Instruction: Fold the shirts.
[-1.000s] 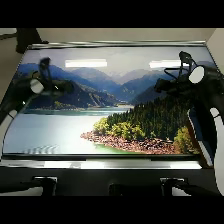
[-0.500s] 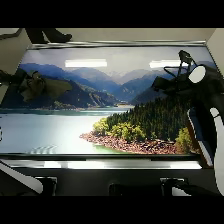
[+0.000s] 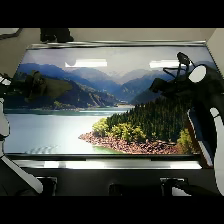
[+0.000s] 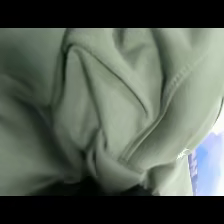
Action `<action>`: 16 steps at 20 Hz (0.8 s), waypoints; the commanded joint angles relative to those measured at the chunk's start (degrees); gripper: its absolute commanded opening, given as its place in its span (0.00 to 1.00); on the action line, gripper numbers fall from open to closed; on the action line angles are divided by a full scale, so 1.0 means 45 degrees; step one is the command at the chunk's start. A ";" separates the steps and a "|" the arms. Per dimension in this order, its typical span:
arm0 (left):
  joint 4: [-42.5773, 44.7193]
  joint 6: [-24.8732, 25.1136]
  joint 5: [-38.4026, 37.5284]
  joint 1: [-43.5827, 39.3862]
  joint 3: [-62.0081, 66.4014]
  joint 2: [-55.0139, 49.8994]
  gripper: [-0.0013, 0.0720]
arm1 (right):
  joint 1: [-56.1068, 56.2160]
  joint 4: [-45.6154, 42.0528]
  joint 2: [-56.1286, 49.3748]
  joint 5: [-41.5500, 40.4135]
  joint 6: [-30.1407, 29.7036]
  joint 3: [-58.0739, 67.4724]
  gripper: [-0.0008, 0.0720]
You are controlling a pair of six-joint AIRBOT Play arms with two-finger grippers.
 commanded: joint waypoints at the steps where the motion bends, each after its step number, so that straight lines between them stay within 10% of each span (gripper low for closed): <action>1: -0.0510 0.1394 0.0403 -0.0019 0.0092 0.0233 0.06 | 0.0015 0.0204 0.0010 0.0287 -0.0005 0.0000 0.94; 9: -0.2171 0.7830 -0.2312 -0.1564 0.0083 0.6441 0.06 | 0.0010 -0.1452 0.0845 0.0287 0.0000 0.0423 0.94; 16: -0.2346 0.7548 -0.3356 -0.5829 0.0083 1.1550 0.06 | 0.0010 -0.3094 0.3541 0.1603 0.0005 0.0461 0.94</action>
